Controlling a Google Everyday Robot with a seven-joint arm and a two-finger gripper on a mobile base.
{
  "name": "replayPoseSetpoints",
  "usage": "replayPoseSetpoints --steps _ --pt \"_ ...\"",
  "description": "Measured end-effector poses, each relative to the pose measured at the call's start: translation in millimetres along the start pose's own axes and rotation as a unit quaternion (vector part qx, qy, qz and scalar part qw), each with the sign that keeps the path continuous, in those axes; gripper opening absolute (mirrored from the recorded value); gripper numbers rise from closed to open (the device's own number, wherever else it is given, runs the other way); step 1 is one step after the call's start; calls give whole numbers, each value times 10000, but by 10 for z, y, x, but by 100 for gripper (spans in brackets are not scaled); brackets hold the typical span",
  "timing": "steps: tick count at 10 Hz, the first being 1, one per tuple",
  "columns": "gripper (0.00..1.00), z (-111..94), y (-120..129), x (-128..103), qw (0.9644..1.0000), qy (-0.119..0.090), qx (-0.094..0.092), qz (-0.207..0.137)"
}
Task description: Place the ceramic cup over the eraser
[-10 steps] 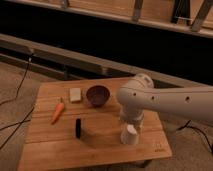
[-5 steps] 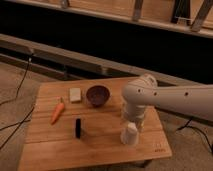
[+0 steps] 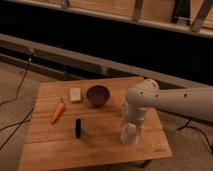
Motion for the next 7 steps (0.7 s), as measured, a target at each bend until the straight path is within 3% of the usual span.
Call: replayPoseSetpoints --steps 2,3,7 --pt "63 68 -32 6 10000 55 -8 33" --pt "57 100 -42 6 10000 79 -16 45" --pt "16 127 -25 -39 10000 69 -51 39"
